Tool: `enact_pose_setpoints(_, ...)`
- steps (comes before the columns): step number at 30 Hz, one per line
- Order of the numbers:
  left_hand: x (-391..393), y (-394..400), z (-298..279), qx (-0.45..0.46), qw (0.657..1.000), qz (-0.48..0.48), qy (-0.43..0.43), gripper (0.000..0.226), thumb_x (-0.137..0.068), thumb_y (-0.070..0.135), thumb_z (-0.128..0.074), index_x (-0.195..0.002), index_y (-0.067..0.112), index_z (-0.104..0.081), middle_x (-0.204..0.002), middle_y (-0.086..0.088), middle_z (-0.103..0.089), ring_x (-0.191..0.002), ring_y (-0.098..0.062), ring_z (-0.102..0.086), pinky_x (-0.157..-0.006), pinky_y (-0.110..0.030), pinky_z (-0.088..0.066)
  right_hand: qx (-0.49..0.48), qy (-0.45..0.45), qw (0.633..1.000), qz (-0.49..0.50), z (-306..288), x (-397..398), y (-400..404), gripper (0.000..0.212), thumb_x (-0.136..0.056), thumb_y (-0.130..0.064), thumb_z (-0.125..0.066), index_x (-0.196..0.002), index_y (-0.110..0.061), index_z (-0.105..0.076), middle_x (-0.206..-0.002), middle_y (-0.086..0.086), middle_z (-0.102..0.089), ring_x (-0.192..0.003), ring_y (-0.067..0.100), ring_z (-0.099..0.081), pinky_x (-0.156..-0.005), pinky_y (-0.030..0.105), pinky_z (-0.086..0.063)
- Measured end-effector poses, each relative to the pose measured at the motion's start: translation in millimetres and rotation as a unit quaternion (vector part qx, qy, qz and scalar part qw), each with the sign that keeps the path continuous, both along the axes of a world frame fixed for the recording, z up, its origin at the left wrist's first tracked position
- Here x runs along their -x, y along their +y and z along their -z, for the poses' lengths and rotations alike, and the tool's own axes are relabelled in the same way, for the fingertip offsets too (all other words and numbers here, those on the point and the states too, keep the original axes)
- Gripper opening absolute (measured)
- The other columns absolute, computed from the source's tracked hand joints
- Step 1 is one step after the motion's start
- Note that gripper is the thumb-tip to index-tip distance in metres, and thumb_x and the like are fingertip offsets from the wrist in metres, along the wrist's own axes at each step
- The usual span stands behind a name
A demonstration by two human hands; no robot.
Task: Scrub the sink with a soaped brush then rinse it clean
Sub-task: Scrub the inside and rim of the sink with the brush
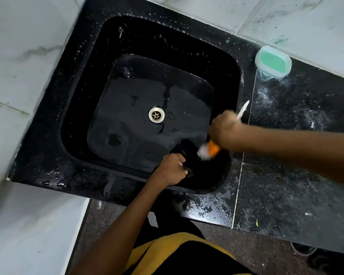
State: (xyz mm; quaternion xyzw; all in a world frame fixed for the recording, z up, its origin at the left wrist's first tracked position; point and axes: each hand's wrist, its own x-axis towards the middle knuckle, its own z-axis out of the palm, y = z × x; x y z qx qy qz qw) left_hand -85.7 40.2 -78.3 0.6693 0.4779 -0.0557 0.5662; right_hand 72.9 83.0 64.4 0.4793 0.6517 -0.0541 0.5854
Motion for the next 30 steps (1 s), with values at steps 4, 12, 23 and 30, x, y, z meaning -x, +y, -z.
enact_pose_setpoints(4,0.3,0.4,-0.5,0.005,1.000,0.001,-0.001,0.040,-0.081,0.010,-0.077,-0.119,0.007,-0.067,-0.110,-0.008,-0.069,-0.104,-0.021,-0.066,-0.095,-0.026,-0.051,-0.120,-0.050,0.991,0.044,4.1,-30.8,30.1,0.025,-0.093,-0.022,-0.048,-0.108,-0.024,-0.069,-0.099,-0.002,-0.066,-0.084,0.021,-0.067,-0.054,0.023,-0.040)
enact_pose_setpoints(12,2.2,0.4,0.5,0.010,1.000,-0.009,-0.004,0.037,-0.079,0.011,-0.077,-0.115,0.012,-0.068,-0.099,0.002,-0.064,-0.100,-0.019,-0.066,-0.095,-0.030,-0.053,-0.021,0.023,0.999,0.043,13.0,-9.3,-7.3,0.030,-0.094,-0.034,-0.050,-0.114,-0.019,-0.067,-0.116,0.002,-0.066,-0.106,0.023,-0.064,-0.068,0.028,-0.040)
enact_pose_setpoints(23,1.8,1.7,-0.2,0.018,1.000,-0.025,0.002,0.035,-0.080,0.012,-0.077,-0.114,0.012,-0.068,-0.101,0.000,-0.067,-0.097,-0.018,-0.067,-0.090,-0.027,-0.054,0.023,0.098,0.995,-0.018,57.5,26.8,-55.9,0.020,-0.089,-0.022,-0.057,-0.102,-0.017,-0.072,-0.101,0.003,-0.069,-0.093,0.025,-0.067,-0.054,0.033,-0.047)
enact_pose_setpoints(30,3.9,1.7,-6.0,0.012,1.000,-0.023,0.004,0.033,-0.078,0.010,-0.074,-0.110,0.011,-0.069,-0.100,-0.002,-0.069,-0.098,-0.019,-0.067,-0.091,-0.030,-0.055,-0.099,-0.072,0.992,-0.009,4.2,-33.5,33.9,0.030,-0.089,-0.040,-0.050,-0.089,-0.019,-0.071,-0.088,-0.002,-0.069,-0.076,0.020,-0.067,-0.059,0.025,-0.040)
